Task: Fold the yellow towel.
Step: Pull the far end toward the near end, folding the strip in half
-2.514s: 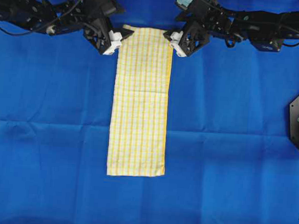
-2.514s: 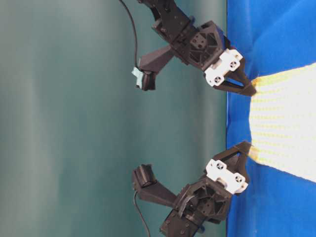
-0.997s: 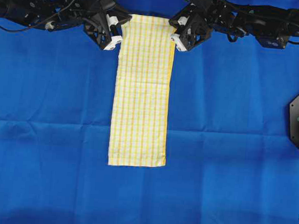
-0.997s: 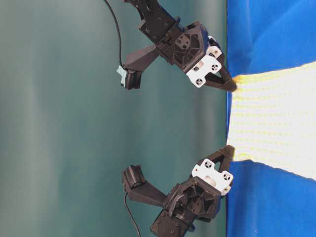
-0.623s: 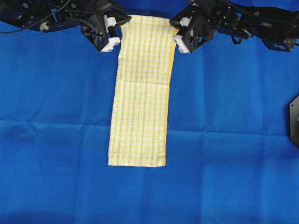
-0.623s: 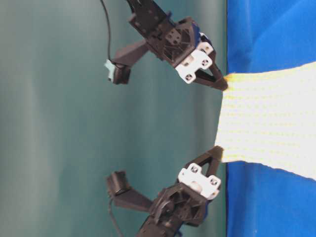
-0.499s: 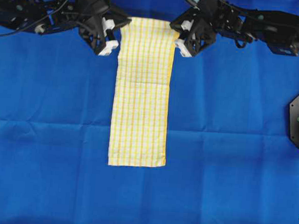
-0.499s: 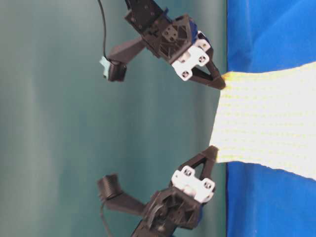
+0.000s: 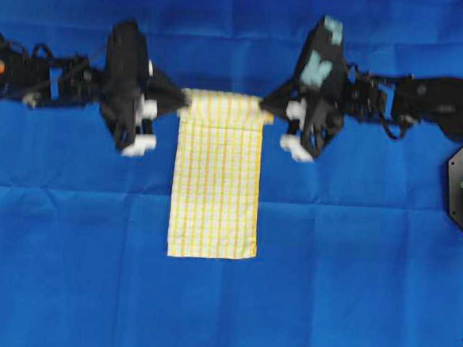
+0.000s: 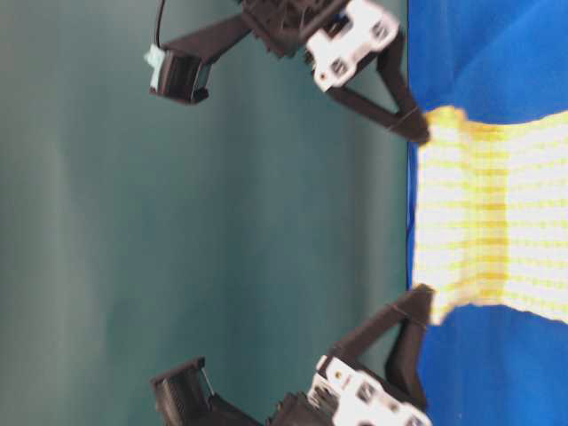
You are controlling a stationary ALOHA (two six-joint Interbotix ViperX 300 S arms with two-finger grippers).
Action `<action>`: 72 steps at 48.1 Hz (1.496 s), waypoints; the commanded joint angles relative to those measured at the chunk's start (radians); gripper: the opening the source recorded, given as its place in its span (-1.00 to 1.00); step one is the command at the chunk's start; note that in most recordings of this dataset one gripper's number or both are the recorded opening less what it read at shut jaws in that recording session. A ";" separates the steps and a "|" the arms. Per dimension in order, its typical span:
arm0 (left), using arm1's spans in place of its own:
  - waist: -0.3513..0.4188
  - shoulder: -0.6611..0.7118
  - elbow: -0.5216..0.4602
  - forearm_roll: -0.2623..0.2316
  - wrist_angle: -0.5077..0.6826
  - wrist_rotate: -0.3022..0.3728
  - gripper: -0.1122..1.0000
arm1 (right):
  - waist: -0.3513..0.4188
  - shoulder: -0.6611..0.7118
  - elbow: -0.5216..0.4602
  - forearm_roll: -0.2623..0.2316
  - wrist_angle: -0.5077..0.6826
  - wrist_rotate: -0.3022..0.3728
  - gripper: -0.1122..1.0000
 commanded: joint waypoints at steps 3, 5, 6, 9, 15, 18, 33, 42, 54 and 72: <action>-0.109 -0.017 -0.002 -0.003 0.000 -0.035 -0.71 | 0.075 -0.028 0.012 0.023 -0.002 0.002 -0.75; -0.138 -0.015 -0.003 -0.002 0.000 -0.049 -0.71 | 0.101 -0.028 0.012 0.026 -0.002 0.002 -0.75; -0.152 -0.014 -0.005 -0.003 0.000 -0.057 -0.71 | 0.114 -0.028 0.014 0.026 -0.002 0.002 -0.75; -0.198 -0.011 -0.006 -0.003 0.000 -0.074 -0.71 | 0.149 -0.028 0.014 0.028 -0.002 0.002 -0.75; -0.259 -0.006 -0.005 -0.003 0.000 -0.092 -0.71 | 0.209 -0.025 0.014 0.038 -0.002 0.002 -0.75; -0.281 -0.005 -0.005 -0.003 0.000 -0.103 -0.71 | 0.230 -0.021 0.014 0.046 -0.002 0.002 -0.75; -0.360 0.049 -0.025 -0.003 -0.002 -0.123 -0.71 | 0.305 0.005 0.000 0.054 -0.002 0.002 -0.75; -0.376 0.100 -0.044 -0.003 0.000 -0.124 -0.71 | 0.328 0.049 -0.021 0.057 -0.002 0.002 -0.75; -0.393 0.110 -0.046 -0.003 0.000 -0.130 -0.71 | 0.359 0.078 -0.043 0.072 -0.006 0.002 -0.75; -0.393 0.115 -0.064 -0.003 0.008 -0.129 -0.71 | 0.383 0.080 -0.046 0.075 0.000 0.002 -0.75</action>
